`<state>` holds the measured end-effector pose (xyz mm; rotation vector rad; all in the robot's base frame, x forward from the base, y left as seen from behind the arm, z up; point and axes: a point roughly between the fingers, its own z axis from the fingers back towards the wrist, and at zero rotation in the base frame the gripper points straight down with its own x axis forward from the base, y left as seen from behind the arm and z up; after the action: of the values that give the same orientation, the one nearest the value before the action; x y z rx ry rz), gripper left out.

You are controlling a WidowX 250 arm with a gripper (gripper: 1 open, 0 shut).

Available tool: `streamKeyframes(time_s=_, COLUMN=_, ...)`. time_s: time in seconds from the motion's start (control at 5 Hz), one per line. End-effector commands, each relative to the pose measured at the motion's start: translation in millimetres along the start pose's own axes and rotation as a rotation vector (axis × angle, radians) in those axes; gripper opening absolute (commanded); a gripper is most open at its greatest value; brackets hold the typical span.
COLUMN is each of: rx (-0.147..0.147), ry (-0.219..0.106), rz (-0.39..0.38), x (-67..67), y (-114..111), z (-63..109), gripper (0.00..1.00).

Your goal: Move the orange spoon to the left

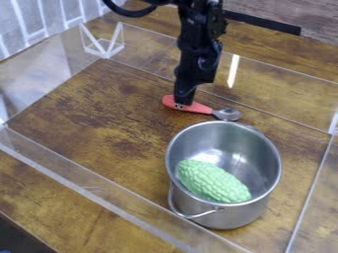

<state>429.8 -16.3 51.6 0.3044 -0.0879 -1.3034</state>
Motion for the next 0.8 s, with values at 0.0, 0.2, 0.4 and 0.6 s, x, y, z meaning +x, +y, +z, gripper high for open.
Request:
streamKeyframes(time_s=0.0, rx=0.067, ry=-0.035, rz=0.031, x=-9.2, y=17.3, z=16.1, gripper=1.0)
streamKeyframes(time_s=0.2, rx=0.058, ry=-0.047, rz=0.029, x=-9.3, y=16.1, z=7.2, gripper=1.0)
streamKeyframes(time_s=0.4, rx=0.051, ry=-0.06, rz=0.028, x=-8.0, y=14.5, z=-2.3, gripper=0.0)
streamKeyframes(time_s=0.6, rx=0.046, ry=-0.058, rz=0.024, x=-9.5, y=15.2, z=-1.6, gripper=0.0)
